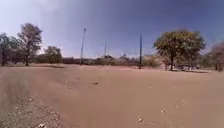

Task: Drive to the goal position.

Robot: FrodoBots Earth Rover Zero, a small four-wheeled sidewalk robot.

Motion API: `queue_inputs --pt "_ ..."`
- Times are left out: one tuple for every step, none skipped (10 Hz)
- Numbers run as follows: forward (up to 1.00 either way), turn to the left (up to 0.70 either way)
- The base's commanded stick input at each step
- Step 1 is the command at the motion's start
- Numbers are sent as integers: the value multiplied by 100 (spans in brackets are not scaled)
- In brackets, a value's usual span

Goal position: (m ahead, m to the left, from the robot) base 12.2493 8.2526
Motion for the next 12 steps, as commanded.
queue_inputs --pt "50 0" --pt "50 0" --pt "50 0" --pt "50 0" --pt "50 0" --pt "50 50" --pt "50 50" --pt "50 44" --pt "50 20" --pt "50 0" --pt "50 0" --pt "50 0"
